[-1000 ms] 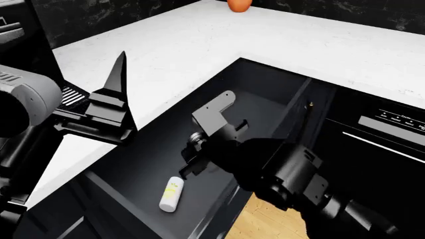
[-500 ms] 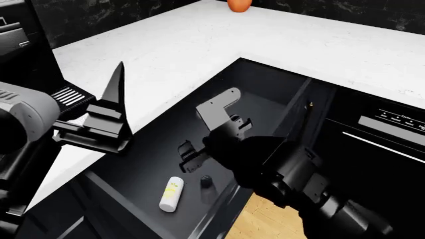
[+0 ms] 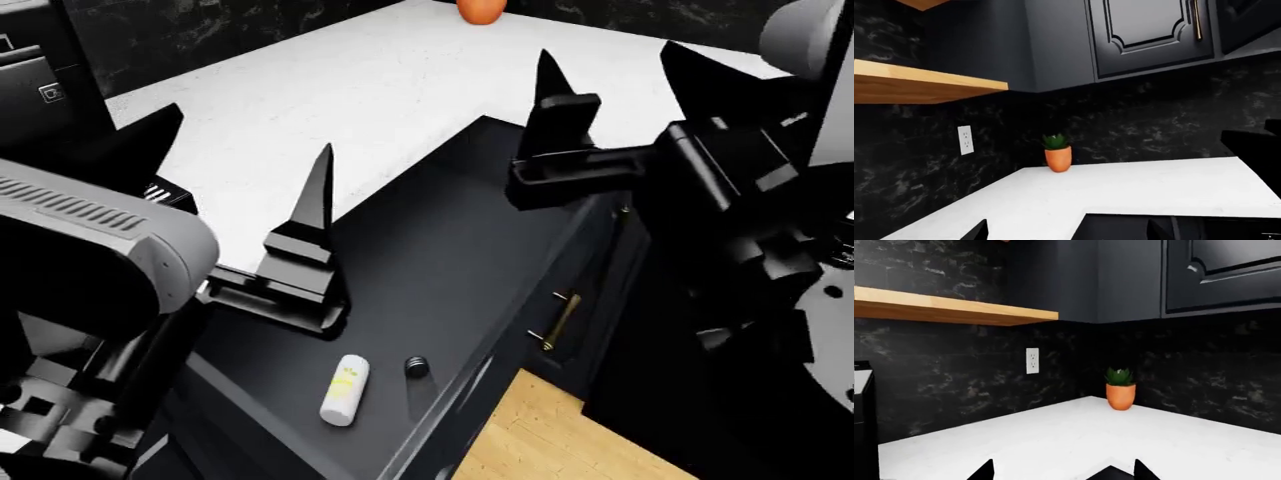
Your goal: Pick and place the shaker into the drawer. Then close the cabinet.
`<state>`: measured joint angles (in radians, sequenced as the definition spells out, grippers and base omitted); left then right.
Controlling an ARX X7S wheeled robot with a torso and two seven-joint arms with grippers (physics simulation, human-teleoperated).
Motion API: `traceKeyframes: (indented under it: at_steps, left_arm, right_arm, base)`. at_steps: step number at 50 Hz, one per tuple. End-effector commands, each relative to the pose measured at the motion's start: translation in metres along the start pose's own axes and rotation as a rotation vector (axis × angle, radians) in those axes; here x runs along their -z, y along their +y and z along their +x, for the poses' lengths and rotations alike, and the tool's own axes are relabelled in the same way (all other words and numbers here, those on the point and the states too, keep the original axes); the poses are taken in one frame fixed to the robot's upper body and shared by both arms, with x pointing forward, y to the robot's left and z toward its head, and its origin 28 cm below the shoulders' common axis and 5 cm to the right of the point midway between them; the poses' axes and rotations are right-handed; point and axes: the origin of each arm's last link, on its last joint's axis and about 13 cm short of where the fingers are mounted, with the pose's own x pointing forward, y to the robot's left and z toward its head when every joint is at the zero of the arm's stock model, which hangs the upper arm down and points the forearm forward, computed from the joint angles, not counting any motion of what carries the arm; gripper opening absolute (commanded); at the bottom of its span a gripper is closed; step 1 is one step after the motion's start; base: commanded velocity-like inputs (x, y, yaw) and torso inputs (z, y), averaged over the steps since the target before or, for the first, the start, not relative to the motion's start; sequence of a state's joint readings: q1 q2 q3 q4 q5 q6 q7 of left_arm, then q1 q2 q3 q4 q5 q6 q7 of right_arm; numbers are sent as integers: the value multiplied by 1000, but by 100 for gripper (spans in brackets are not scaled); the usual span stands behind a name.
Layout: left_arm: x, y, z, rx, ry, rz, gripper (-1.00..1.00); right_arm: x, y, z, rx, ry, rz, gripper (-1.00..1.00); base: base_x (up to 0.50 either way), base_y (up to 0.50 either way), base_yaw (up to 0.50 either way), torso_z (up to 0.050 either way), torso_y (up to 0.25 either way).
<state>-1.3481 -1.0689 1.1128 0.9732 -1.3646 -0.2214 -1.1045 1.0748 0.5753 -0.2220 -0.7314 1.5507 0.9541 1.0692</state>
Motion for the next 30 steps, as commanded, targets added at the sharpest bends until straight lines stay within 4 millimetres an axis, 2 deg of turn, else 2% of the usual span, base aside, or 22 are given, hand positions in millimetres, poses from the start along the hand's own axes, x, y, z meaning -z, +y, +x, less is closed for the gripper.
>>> traceKeyframes:
  at_steps: [1, 19, 30]
  left_arm:
    - [4, -6, -1, 18, 8, -19, 100]
    - [7, -8, -1, 17, 11, -14, 100]
    - [10, -10, -2, 22, 18, -13, 100]
  right_arm:
    - [-8, -3, -27, 81, -114, -32, 100]
    - [2, -4, -33, 97, -90, -16, 100]
    - [6, -6, -32, 164, -120, -15, 100]
  base:
    - [0, 0, 0, 0, 0]
    - [0, 0, 0, 0, 0]
    - [0, 0, 0, 0, 0]
